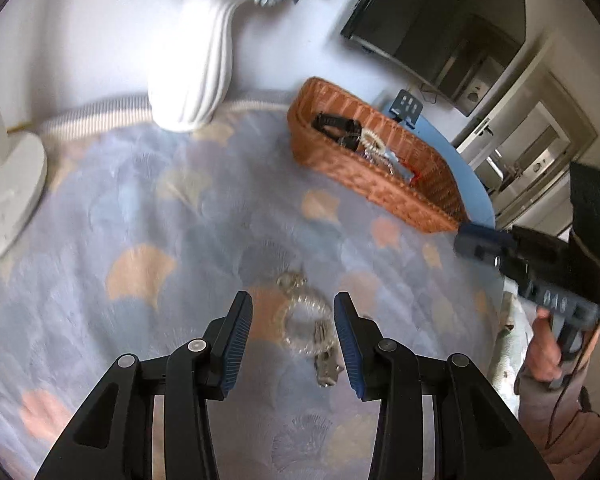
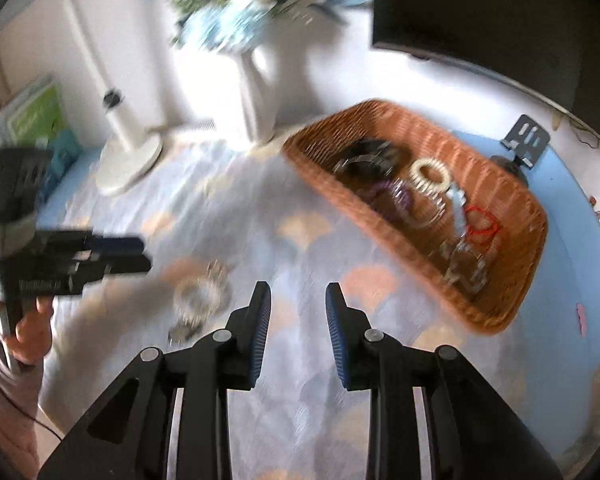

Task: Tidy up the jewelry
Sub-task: 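Move both tools back over the clear coil hair tie and gold charm, then grasp the clear coil hair tie with the left tool while the right tool grasps a small gold charm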

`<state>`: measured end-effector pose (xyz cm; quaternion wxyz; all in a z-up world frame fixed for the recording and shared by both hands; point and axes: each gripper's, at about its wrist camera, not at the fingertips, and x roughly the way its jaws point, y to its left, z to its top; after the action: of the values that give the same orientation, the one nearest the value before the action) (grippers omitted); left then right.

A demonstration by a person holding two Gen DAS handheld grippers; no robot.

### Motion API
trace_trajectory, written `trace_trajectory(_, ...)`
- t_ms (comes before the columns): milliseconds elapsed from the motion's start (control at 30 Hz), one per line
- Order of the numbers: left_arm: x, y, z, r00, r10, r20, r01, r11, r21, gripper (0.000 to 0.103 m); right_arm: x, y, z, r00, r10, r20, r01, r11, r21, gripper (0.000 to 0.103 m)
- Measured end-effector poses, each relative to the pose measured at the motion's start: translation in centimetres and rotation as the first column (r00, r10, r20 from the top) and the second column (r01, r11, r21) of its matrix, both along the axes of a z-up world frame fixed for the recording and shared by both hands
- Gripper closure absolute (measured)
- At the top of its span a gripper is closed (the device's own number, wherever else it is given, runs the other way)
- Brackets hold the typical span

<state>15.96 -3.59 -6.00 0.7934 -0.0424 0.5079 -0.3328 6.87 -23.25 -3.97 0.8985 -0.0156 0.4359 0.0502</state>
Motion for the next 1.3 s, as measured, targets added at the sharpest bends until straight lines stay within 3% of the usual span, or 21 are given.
trace_trajectory(300,0.1,-3.2,-3.6,1.000,-0.009,-0.004,0.010,0.988,0.151,0.059,-2.6,2.4,-5.5,0.993,0.074,-0.092,-0.071,0.997,0.041,0.073)
trace_trajectory(433,-0.4,-4.7,-4.5,0.999,-0.031,0.042,0.021,0.972,0.234,0.059,-3.1,2.8,-7.2,0.990,0.097,-0.101,-0.086,0.991,0.106,0.073)
trace_trajectory(567,-0.9,-5.8,-4.9,0.994,-0.056,0.095,0.024,0.951,0.308,0.059,-3.0,3.3,-7.9,0.992,0.097,-0.078,-0.088,0.990,0.109,0.073)
trace_trajectory(900,-0.6,-4.6,-4.8,0.990,-0.046,0.136,-0.001,0.947,0.322,0.060,-0.8,4.8,-8.6,0.994,0.103,-0.046,-0.101,0.994,0.042,0.073)
trace_trajectory(1067,-1.0,-4.8,-4.9,0.985,-0.057,0.165,-0.002,0.941,0.338,0.060,-0.1,6.0,-8.9,0.995,0.100,-0.026,-0.101,0.994,-0.039,0.079)
trace_trajectory(1100,-1.2,-4.9,-4.9,0.982,-0.062,0.179,-0.005,0.936,0.351,0.062,-0.1,6.3,-9.0,0.995,0.097,-0.019,-0.098,0.993,-0.066,0.087)
trace_trajectory(1167,-1.6,-5.2,-4.9,0.977,-0.074,0.200,-0.005,0.930,0.367,0.067,-0.1,6.9,-9.1,0.994,0.105,-0.001,-0.104,0.988,-0.115,0.090)
trace_trajectory(1233,-1.7,-5.2,-4.8,0.976,-0.076,0.202,-0.003,0.931,0.365,0.094,-0.2,7.1,-9.2,0.994,0.105,0.008,-0.103,0.986,-0.129,0.091)
trace_trajectory(1300,-1.7,-5.1,-4.8,0.977,-0.071,0.201,-0.007,0.932,0.364,0.093,-0.4,6.8,-9.1,0.995,0.103,0.007,-0.102,0.988,-0.116,0.091)
